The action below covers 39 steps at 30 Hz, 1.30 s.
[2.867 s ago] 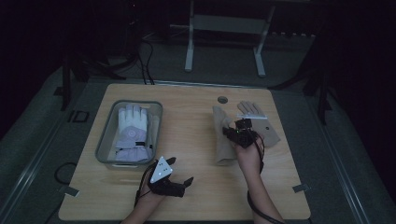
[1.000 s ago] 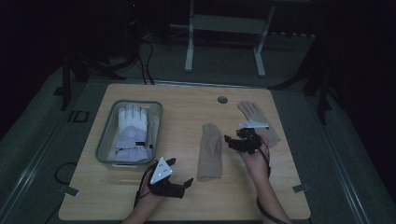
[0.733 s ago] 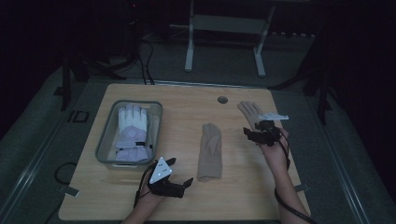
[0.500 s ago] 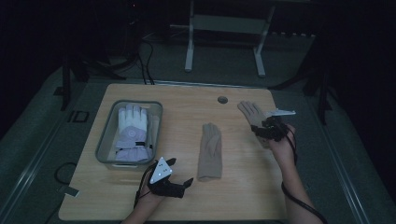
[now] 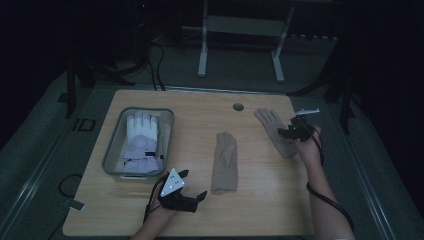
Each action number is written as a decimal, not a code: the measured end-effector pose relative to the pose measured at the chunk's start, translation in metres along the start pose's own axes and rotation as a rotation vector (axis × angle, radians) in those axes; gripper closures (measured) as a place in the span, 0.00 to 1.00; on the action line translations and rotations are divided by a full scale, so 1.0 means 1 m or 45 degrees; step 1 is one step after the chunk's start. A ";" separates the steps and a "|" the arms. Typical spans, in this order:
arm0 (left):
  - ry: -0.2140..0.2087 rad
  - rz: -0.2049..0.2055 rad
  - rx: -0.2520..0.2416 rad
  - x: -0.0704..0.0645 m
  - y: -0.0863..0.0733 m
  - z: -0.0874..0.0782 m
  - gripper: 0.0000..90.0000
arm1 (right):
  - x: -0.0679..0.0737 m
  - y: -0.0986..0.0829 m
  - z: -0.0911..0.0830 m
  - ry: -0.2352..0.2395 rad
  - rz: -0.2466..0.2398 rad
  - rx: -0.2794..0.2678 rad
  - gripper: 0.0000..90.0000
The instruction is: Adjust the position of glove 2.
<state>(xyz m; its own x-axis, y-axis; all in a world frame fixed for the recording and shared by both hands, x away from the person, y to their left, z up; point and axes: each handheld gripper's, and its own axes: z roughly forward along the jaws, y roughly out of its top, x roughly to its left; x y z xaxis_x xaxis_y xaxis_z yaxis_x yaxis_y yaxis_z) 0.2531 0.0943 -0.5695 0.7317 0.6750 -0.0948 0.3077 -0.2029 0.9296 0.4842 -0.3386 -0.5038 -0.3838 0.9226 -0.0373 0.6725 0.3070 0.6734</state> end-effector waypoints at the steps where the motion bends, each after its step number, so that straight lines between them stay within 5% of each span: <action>1: 0.001 -0.002 0.002 0.000 0.000 0.000 0.03 | -0.002 0.001 0.002 -0.001 0.003 0.002 0.49; 18: -0.012 -0.016 -0.003 0.000 -0.001 0.000 0.03 | -0.013 0.009 0.035 -0.005 0.007 0.080 0.44; 22: -0.018 -0.022 0.009 0.001 0.000 0.001 0.03 | -0.009 0.000 0.046 -0.041 -0.036 0.125 0.45; 24: -0.024 -0.031 0.002 0.000 -0.001 0.000 0.03 | -0.010 -0.003 0.047 -0.027 -0.009 0.096 0.46; 33: -0.018 -0.026 0.006 0.000 -0.001 0.000 0.03 | -0.003 -0.002 0.043 -0.035 0.037 0.130 0.80; 39: -0.016 -0.025 0.005 0.000 -0.001 0.000 0.03 | -0.001 -0.002 0.042 -0.070 0.133 0.122 0.90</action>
<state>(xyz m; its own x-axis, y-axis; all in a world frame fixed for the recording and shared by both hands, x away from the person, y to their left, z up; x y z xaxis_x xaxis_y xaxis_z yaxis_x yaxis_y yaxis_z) 0.2532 0.0946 -0.5702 0.7329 0.6701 -0.1178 0.3249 -0.1926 0.9259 0.5098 -0.3307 -0.5357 -0.2752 0.9613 -0.0133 0.7653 0.2274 0.6021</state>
